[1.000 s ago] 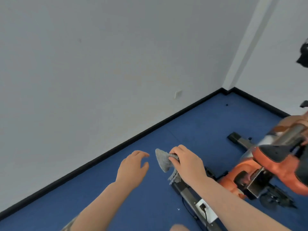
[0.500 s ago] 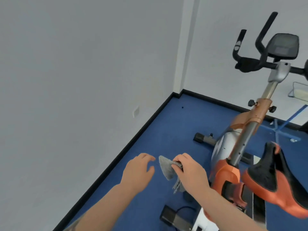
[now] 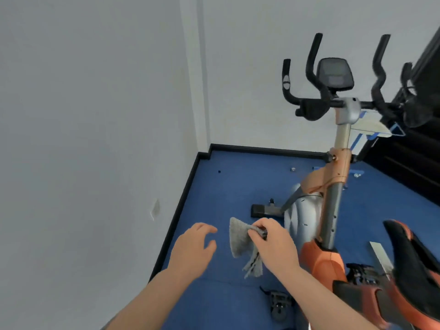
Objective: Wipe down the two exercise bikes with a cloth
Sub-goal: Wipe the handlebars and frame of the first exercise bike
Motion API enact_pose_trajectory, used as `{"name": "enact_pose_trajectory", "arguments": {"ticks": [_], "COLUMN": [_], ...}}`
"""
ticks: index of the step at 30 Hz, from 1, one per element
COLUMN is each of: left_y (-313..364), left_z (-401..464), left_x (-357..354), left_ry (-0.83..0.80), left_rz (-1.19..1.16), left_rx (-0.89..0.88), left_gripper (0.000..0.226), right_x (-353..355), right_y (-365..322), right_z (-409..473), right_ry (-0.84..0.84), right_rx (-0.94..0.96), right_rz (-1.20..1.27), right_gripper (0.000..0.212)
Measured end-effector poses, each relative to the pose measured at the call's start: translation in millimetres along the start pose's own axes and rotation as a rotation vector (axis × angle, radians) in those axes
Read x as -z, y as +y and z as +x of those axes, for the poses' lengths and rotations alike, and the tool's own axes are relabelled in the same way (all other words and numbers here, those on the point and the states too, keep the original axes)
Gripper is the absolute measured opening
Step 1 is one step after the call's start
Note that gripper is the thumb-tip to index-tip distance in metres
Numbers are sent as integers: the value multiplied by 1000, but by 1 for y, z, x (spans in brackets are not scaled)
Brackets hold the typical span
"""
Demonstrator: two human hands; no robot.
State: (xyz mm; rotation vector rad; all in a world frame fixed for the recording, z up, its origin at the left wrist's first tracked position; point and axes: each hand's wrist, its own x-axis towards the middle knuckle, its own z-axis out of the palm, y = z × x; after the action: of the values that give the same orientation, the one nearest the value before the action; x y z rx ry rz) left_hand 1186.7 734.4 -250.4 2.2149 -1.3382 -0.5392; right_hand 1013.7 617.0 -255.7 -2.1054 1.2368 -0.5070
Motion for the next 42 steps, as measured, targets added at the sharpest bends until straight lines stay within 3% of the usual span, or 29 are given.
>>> {"name": "enact_pose_trajectory", "arguments": {"ticks": [6, 16, 25, 35, 40, 42], "left_y": [-20, 50, 132, 191, 219, 222], "left_z": [90, 216, 344, 462, 522, 536], "left_x": [37, 9, -6, -7, -2, -6], "left_ry": [-62, -192, -140, -143, -163, -187], "left_rz": [-20, -92, -169, -327, -346, -366], "left_rx": [-98, -316, -376, -456, -589, -617], "left_gripper": [31, 30, 28, 27, 30, 31], "right_x": [-3, 56, 114, 182, 158, 139], "right_y": [-25, -1, 30, 12, 16, 22], "right_z": [49, 139, 239, 366, 418, 423], "right_ry": [207, 486, 611, 934, 777, 728], "right_rx": [-157, -265, -295, -197, -245, -242], "right_rz": [141, 180, 299, 331, 223, 164], "right_gripper": [13, 8, 8, 7, 11, 23]}}
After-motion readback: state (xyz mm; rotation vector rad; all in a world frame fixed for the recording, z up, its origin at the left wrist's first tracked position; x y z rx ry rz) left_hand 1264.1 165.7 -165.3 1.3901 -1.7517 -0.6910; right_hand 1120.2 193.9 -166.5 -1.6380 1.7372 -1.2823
